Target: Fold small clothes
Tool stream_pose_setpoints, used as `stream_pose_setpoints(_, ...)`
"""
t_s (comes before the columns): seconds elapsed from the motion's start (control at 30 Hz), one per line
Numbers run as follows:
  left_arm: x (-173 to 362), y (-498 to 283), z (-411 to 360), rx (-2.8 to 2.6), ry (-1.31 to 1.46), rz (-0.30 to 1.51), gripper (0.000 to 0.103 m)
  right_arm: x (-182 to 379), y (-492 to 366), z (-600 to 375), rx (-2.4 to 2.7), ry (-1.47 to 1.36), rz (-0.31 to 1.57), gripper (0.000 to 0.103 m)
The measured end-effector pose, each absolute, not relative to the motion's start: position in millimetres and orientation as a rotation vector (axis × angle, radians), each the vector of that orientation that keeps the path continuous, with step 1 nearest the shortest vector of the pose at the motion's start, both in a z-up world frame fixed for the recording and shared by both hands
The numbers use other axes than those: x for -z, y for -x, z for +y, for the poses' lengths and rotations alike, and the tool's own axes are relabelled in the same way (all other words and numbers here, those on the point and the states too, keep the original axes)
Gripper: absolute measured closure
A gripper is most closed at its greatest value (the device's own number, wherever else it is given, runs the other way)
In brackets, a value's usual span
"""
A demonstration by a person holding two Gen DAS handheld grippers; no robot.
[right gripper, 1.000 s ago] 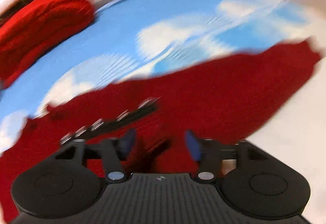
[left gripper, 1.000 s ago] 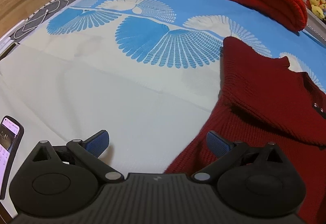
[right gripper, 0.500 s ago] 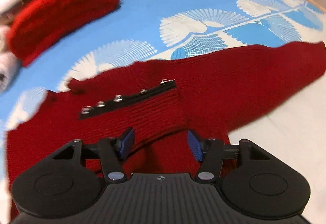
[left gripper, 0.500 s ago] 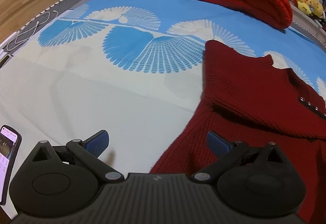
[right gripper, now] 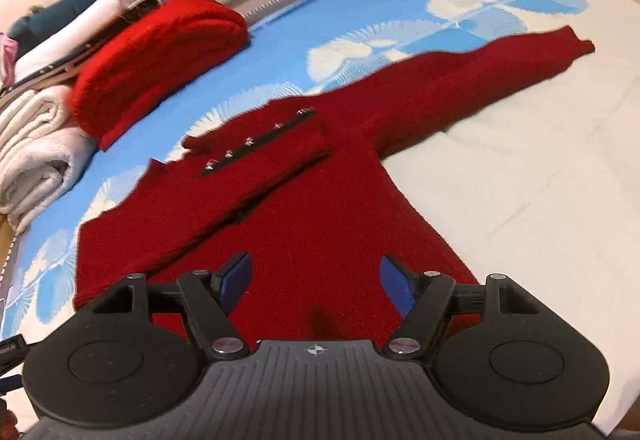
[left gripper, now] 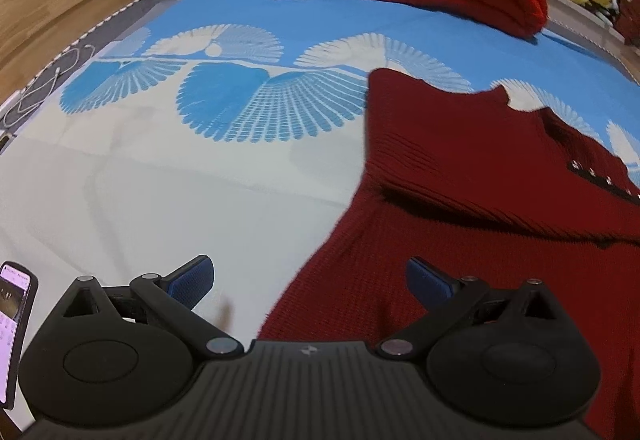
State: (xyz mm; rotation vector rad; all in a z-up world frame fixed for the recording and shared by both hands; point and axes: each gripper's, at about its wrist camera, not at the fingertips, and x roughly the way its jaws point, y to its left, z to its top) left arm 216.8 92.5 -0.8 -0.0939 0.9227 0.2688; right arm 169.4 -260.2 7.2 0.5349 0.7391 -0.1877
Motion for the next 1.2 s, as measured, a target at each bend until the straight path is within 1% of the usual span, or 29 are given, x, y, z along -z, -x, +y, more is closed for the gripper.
stream_pose_setpoints(0.27, 2.5, -219.2, 84.4, -0.259, 0.055, 0.914, 0.001, 1.8, -175.3, -272.8, 0.196, -0.617, 0.77, 0.03)
stream_pose_setpoints(0.97, 12.0, -224.3, 89.1, -0.278, 0.047, 0.944, 0.001, 14.9, -182.0, -281.2, 0.228, -0.598, 0.847, 0.03)
stream_pose_setpoints(1.2, 12.4, -224.6, 90.1, -0.278, 0.054, 0.946, 0.001, 14.0, -181.5, -284.6, 0.236, -0.604, 0.842, 0.03)
